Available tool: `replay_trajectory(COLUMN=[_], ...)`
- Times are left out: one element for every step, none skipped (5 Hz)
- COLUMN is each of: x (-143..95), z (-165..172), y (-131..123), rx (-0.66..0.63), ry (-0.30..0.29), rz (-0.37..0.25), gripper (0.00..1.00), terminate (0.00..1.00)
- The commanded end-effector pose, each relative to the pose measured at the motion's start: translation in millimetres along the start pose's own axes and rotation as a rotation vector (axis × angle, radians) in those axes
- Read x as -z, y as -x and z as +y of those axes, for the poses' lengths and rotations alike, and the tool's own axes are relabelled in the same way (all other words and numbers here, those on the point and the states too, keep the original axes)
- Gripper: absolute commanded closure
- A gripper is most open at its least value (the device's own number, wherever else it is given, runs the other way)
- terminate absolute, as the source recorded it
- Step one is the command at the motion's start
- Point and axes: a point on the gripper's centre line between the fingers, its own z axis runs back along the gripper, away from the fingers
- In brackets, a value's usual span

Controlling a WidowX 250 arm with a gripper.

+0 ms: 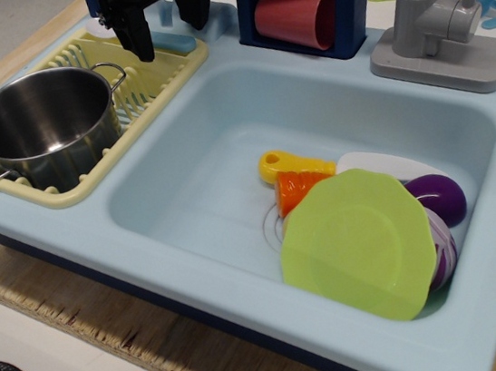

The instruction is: Put spoon in pot

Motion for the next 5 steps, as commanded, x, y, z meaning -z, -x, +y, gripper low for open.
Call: replay_trajectory(x=[-4.2, -3.6, 3.7, 3.3, -12.9], z=[3.5, 11.0, 11.9, 14.8, 21.1], y=[-9.0, -10.4, -11.3, -11.5, -13.1], rx=[-0.029, -0.041, -0.037, -0.042, -0.066], ry=[0.019, 0.022, 0.01, -0.004, -0.004], rz=[-0.006, -0.008, 0.018, 0.025, -0.016], gripper=[0.0, 1.0, 1.0, 1.0, 1.0], terminate=[0.0, 0.0, 0.0, 0.0, 0.0])
